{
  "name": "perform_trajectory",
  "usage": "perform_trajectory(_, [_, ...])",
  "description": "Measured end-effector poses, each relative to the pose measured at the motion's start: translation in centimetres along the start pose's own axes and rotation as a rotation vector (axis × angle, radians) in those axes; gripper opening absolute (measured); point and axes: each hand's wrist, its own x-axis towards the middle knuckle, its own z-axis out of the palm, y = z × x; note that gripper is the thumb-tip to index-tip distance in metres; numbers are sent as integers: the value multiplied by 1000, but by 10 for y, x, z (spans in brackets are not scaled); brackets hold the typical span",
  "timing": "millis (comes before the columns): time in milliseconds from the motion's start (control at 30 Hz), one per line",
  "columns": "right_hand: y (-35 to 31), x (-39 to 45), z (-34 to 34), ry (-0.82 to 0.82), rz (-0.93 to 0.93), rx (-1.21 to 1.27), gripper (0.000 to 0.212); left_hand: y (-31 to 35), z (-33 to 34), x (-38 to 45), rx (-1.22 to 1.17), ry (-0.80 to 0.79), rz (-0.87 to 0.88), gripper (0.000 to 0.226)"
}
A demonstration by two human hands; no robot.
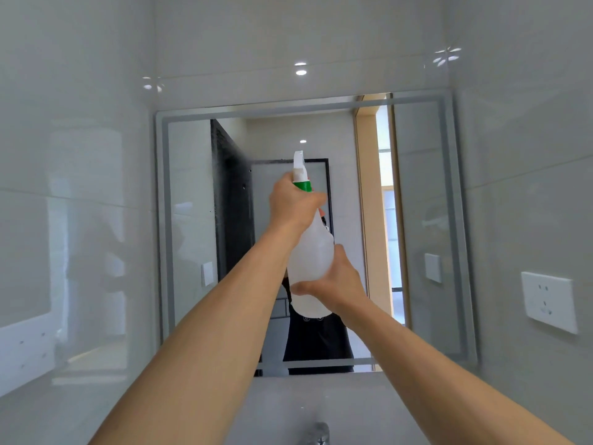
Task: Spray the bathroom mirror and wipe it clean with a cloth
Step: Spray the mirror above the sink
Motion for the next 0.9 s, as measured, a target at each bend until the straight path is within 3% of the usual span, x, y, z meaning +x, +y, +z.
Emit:
perform_trajectory(267, [9,3,-29,18,20,-36,83,5,29,-3,-53,6,-13,20])
perform_trajectory(500, [11,7,-42,48,49,-14,83,13,43,-1,-133,-119,-34,49])
perform_trajectory(633, [13,7,-54,54,37,-28,77,15,56,1,-138,-108,-1,32])
perform_trajectory(900, [19,6,-82,100,56,-79,75,19,86,2,-146,-97,-1,20])
